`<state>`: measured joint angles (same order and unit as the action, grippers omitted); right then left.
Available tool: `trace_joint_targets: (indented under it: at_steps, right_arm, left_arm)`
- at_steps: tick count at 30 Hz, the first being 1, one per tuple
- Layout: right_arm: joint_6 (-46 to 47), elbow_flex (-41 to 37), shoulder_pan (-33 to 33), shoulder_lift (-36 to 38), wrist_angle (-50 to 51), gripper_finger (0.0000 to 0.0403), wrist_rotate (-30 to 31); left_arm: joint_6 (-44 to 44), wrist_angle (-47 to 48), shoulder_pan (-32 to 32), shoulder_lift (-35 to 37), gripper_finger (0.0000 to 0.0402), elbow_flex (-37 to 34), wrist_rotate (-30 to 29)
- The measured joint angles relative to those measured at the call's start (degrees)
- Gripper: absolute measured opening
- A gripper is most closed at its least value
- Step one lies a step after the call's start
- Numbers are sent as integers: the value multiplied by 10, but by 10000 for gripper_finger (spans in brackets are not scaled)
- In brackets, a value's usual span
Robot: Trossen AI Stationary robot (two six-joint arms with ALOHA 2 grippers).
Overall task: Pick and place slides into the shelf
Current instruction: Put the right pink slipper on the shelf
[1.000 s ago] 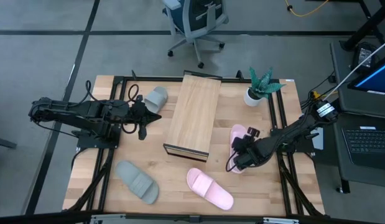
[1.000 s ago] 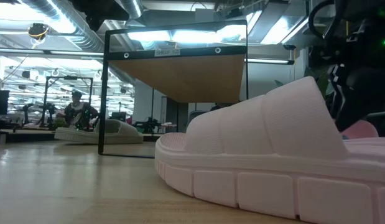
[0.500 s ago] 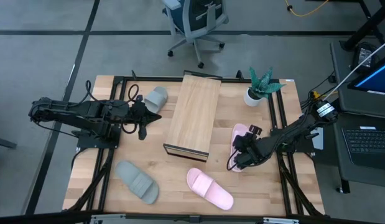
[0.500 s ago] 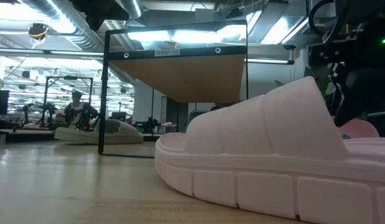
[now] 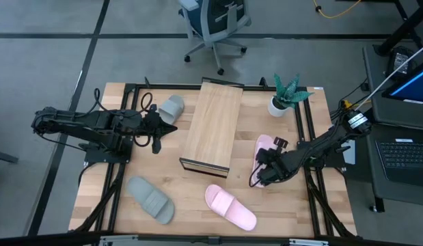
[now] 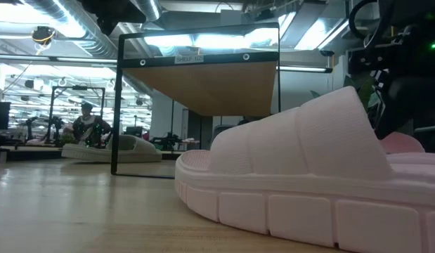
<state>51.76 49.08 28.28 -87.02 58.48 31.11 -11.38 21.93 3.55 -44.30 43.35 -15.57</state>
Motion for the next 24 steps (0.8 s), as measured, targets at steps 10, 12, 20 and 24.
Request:
trace_joint_targets:
  at_steps: [10, 12, 20, 24]
  right_arm:
    - [3, 1, 0, 10, -2, 10, -13]
    - [3, 6, -1, 20, -1, 9, -22]
    - [-34, 42, -1, 69, 0, 8, -23]
    - [-56, 66, -1, 81, 18, 8, -10]
  left_arm:
    - [0, 0, 0, 0, 0, 0, 0]
    - [0, 3, 0, 0, 0, 0, 0]
    - [0, 20, 0, 0, 0, 0, 0]
    - [0, 20, 0, 0, 0, 0, 0]
